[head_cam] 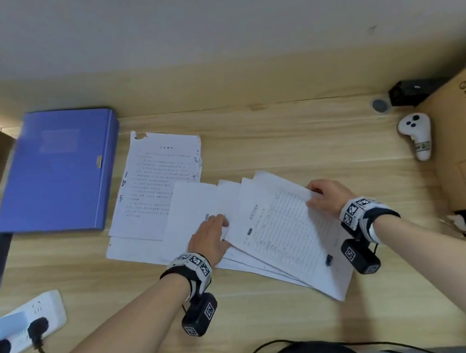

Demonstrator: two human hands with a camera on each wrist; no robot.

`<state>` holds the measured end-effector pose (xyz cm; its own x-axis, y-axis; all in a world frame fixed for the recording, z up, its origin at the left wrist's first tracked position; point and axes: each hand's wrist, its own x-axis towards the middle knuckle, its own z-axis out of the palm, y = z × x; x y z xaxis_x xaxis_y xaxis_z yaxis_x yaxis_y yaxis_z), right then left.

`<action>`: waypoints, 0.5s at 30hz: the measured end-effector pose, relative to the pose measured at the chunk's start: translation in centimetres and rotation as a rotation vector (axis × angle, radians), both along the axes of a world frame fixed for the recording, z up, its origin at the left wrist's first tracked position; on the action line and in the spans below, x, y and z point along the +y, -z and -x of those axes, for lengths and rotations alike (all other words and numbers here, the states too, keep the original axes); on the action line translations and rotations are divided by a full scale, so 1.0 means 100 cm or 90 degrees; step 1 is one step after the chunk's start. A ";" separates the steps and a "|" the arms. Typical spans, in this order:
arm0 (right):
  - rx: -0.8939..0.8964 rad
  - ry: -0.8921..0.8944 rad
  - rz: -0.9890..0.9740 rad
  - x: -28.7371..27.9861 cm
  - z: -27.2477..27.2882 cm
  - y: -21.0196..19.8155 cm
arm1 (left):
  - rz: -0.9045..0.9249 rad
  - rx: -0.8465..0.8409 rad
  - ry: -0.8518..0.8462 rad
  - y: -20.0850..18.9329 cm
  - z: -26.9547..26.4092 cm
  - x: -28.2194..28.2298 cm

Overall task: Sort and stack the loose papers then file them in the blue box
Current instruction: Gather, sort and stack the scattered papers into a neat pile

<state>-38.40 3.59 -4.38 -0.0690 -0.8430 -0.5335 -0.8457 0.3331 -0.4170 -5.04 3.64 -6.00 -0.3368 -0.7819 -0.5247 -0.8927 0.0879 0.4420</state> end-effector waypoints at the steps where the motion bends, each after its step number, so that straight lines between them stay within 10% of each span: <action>1: 0.024 -0.008 0.003 0.001 -0.004 0.004 | -0.008 0.010 -0.016 0.000 -0.002 -0.001; 15: 0.080 0.024 -0.051 0.000 -0.022 0.013 | -0.031 0.004 -0.253 0.002 -0.005 -0.029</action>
